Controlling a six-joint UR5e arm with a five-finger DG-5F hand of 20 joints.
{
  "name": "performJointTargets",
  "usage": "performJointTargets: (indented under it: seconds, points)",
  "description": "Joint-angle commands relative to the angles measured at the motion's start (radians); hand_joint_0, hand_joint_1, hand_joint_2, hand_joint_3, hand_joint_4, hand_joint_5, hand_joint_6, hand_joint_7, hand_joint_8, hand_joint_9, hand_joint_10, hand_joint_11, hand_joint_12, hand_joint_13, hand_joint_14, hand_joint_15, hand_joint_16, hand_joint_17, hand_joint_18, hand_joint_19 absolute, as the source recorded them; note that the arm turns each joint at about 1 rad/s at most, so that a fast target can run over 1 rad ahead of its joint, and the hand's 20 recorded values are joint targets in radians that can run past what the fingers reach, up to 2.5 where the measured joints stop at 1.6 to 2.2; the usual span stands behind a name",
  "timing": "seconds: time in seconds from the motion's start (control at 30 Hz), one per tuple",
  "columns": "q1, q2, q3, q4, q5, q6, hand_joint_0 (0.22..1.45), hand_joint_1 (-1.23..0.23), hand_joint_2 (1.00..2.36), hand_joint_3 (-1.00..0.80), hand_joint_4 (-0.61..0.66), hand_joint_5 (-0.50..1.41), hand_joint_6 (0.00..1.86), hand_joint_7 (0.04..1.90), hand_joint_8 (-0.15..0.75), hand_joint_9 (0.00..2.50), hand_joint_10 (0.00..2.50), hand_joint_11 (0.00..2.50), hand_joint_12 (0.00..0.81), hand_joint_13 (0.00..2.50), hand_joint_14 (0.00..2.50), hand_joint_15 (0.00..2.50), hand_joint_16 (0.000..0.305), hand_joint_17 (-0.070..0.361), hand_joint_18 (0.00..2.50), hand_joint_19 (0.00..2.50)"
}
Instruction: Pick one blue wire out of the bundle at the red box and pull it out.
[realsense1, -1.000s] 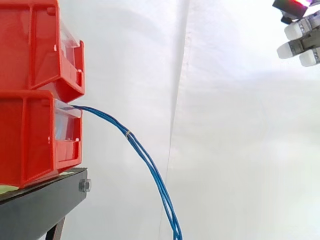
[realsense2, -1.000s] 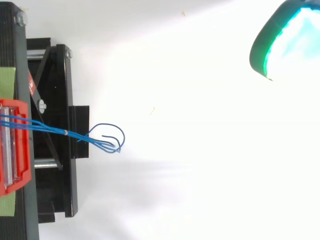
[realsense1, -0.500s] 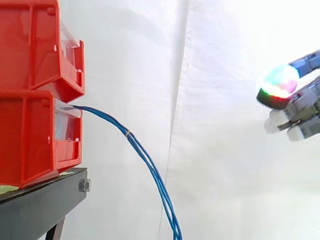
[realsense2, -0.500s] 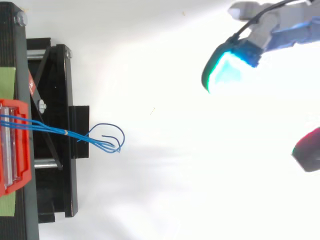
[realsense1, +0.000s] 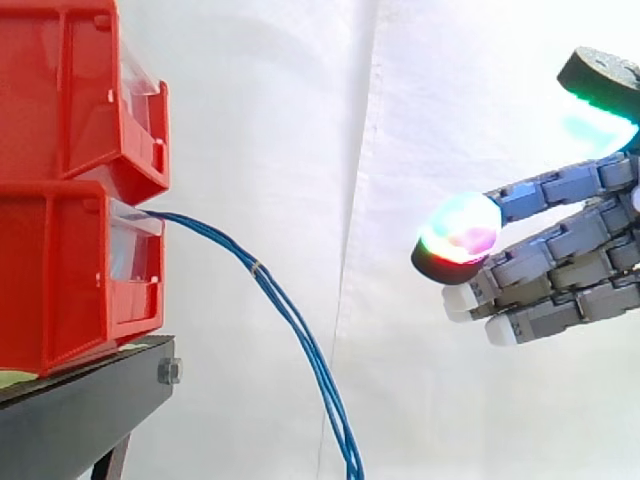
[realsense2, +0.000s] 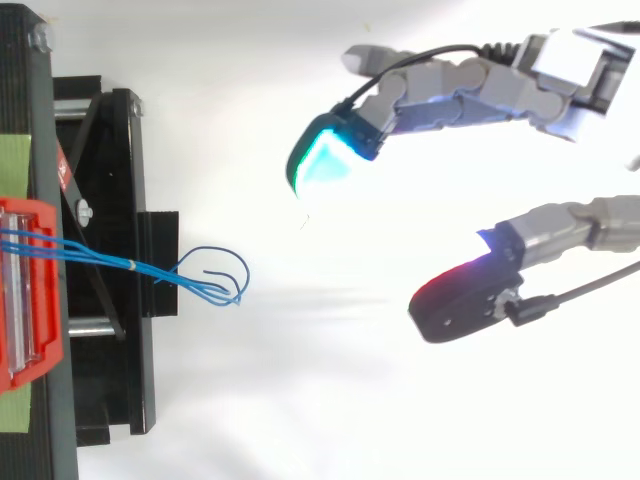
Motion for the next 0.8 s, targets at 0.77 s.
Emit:
performJointTargets:
  seconds: [0.77]
  points:
    - [0.024,-0.237,0.15,0.185,0.127,-0.053,0.52,-0.69,1.0,-0.5,0.29,-0.14,0.5,0.88,0.268,0.55,0.01,0.17,0.366,0.1,0.0,0.13,0.065,0.146,0.0,0.27]
